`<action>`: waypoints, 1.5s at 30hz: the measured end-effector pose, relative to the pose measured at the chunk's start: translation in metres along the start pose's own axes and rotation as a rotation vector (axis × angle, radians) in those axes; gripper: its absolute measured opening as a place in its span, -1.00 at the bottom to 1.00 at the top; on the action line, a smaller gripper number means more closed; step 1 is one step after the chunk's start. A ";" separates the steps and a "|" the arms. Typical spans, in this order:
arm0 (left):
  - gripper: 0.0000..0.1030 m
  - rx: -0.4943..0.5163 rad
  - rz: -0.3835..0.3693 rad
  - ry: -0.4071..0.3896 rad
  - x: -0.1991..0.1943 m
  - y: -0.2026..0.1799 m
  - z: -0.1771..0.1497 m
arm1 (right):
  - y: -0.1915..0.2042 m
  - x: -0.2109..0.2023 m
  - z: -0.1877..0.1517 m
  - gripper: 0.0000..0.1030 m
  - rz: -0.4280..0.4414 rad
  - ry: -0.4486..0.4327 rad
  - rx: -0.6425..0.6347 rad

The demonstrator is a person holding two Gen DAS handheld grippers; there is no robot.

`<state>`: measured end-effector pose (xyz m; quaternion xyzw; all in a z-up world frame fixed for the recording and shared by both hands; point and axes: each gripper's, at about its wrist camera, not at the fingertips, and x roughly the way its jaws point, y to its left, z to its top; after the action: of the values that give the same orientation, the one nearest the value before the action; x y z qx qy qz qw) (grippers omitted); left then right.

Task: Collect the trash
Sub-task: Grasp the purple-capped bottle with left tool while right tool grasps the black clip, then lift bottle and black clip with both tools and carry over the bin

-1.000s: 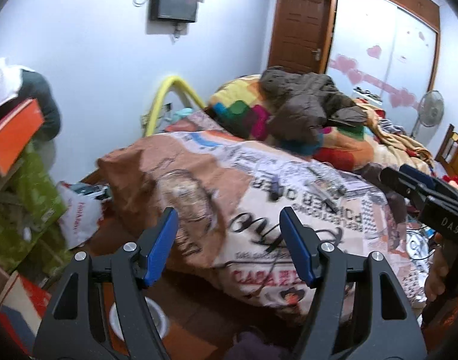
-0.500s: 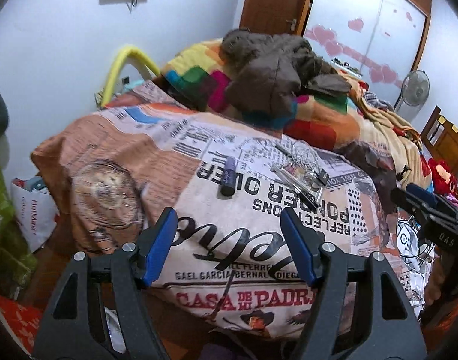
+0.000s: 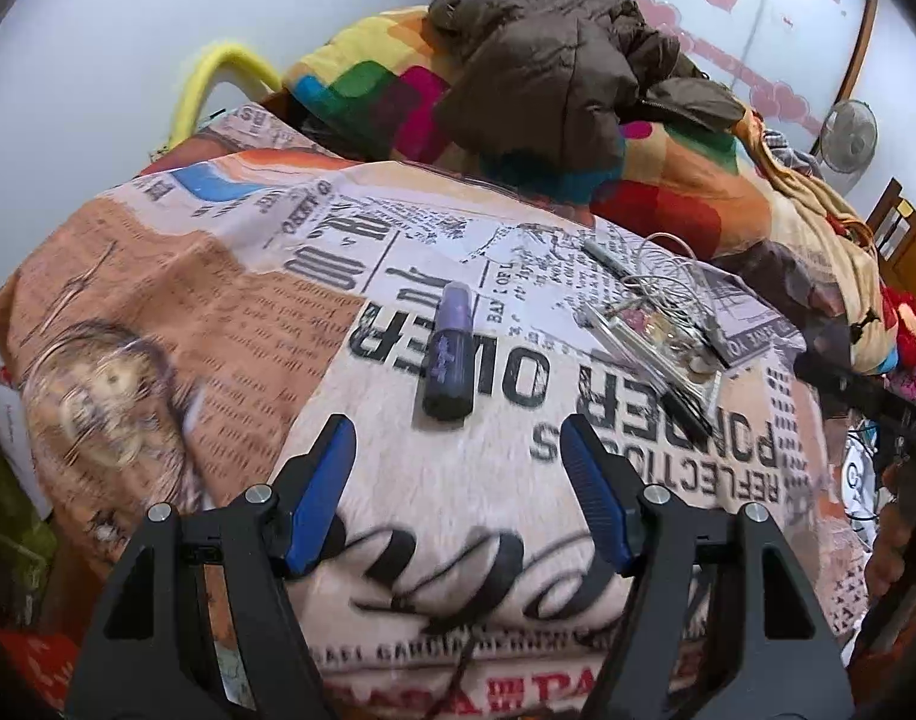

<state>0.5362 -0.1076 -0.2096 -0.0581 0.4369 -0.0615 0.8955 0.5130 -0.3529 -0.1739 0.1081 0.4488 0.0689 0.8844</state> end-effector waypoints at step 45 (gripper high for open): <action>-0.51 0.080 0.049 0.026 0.089 -0.021 0.025 | -0.017 0.065 0.003 -0.30 -0.186 0.041 -0.218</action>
<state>0.6094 -0.1411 -0.2603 -0.0107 0.4469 -0.0577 0.8927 0.5540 -0.3554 -0.2265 -0.0320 0.4647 0.0372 0.8841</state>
